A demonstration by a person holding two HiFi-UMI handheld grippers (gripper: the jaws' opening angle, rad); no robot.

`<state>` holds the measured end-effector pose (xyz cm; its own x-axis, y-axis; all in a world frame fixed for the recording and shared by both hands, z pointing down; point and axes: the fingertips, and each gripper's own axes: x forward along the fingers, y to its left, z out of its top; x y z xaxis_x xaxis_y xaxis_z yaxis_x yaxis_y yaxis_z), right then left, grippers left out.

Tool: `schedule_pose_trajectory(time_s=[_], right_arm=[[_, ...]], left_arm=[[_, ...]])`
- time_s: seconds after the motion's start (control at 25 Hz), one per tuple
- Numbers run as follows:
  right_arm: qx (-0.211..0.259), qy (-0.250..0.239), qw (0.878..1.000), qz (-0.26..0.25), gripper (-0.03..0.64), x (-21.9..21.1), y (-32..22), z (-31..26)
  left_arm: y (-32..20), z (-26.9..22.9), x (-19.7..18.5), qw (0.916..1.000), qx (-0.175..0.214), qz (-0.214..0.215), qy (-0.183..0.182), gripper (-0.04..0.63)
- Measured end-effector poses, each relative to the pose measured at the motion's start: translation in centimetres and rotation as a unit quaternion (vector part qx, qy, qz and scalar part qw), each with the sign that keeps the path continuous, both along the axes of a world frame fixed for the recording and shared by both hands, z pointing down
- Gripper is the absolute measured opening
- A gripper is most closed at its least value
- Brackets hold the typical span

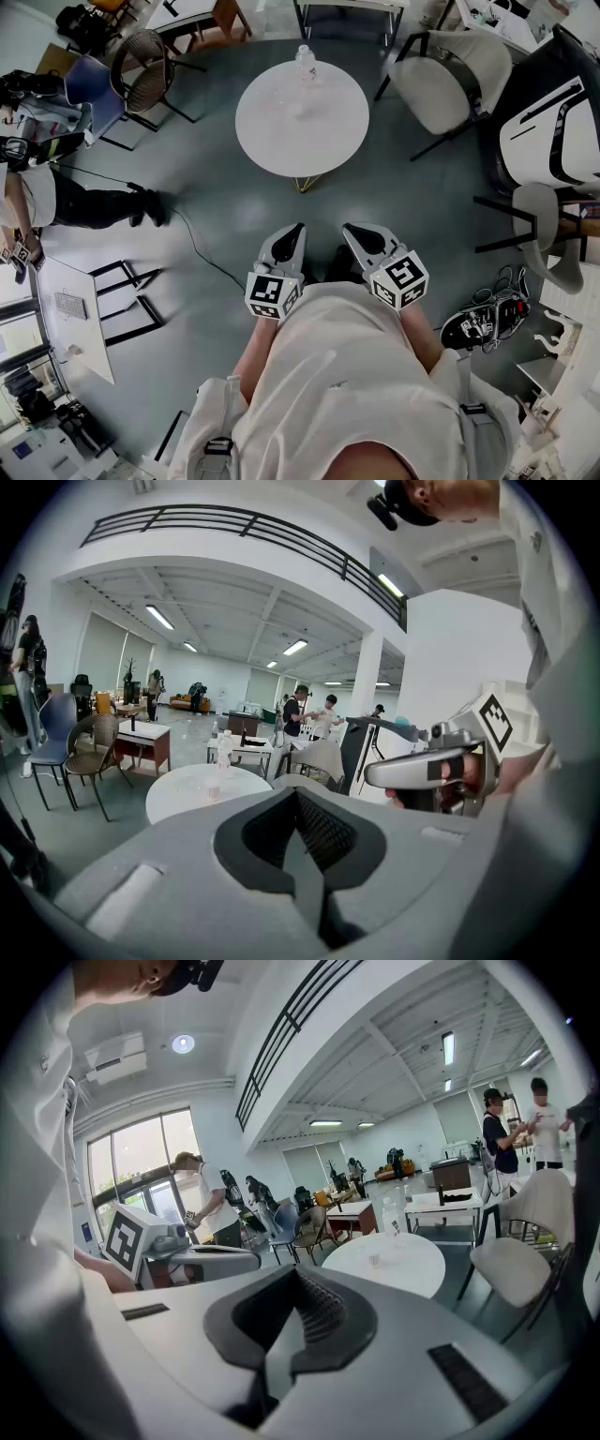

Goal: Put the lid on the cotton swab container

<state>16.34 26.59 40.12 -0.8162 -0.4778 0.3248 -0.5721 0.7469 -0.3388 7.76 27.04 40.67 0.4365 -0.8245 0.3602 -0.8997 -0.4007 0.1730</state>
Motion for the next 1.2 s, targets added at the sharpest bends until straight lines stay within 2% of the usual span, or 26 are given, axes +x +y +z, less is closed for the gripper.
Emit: schedule_pose_trajectory(time_s=[0.64,0.88,1.2], right_arm=[[-0.012,-0.019,1.0,-0.02,0.005,1.0,2.2,0.3],[-0.022,-0.017,0.999,-0.03,0.005,0.5,3.0,0.7],[-0.035,-0.003,0.999,-0.024,0.005,-2.3,1.5,1.8]], left_arm=[[1.2,-0.2,1.7,1.0,0.0,-0.003,-0.006,0.011],[2.5,-0.2,1.2,0.9998,-0.011,-0.011,-0.011,0.011],[1.1,1.2,-1.5,0.9996,-0.027,-0.002,-0.004,0.011]])
